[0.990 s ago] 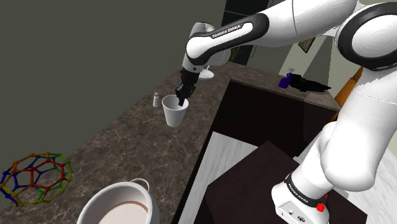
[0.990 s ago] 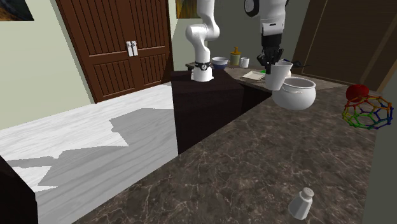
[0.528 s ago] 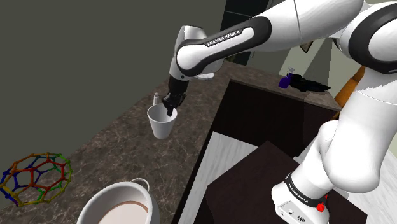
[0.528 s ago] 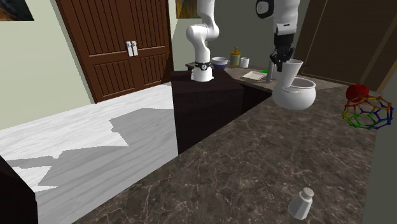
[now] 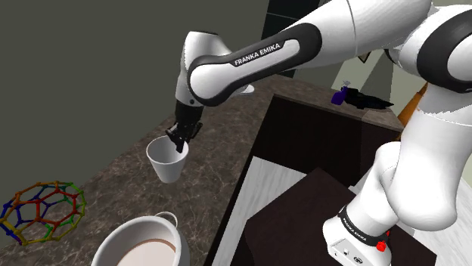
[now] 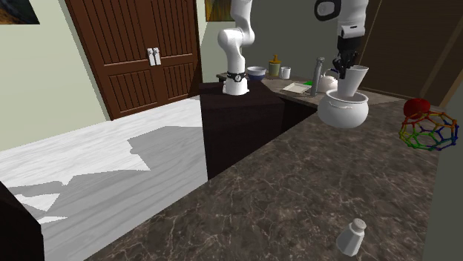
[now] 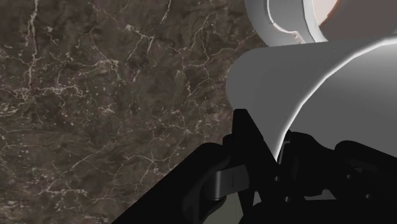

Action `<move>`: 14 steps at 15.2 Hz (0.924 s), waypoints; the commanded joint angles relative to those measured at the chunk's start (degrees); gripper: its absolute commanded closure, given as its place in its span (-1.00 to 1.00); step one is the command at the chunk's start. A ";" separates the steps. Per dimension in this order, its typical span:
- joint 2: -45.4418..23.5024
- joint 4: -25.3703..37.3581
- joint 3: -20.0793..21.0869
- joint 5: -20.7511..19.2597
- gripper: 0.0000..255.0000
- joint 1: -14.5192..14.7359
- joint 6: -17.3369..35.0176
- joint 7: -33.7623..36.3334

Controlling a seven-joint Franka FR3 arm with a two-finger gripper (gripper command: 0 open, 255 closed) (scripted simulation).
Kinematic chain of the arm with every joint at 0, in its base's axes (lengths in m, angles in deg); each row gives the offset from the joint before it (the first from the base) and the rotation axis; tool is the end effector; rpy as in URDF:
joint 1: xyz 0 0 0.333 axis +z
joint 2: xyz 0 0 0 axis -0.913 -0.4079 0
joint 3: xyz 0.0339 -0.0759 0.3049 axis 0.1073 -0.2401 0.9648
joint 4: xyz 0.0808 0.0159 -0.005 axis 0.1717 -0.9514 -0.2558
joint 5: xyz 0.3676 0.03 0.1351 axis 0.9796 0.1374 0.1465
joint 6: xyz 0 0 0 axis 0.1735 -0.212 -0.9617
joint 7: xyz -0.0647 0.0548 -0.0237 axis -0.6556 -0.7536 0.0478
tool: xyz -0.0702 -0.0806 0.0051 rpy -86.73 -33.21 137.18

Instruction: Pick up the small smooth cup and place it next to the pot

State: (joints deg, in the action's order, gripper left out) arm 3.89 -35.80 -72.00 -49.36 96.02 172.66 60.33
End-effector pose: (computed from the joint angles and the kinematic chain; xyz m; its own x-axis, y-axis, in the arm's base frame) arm 0.4942 0.3466 0.3778 0.9627 0.2672 0.0430 0.2703 -0.9418 -0.2001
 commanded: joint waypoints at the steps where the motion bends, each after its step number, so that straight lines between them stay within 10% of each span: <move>1: -1.32 1.52 0.93 -0.71 1.00 1.74 0.33 3.12; 14: -7.03 0.32 1.83 -0.84 1.00 3.45 7.60 4.51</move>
State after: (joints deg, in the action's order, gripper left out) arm -2.63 -35.35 -70.17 -50.27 99.52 179.59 65.06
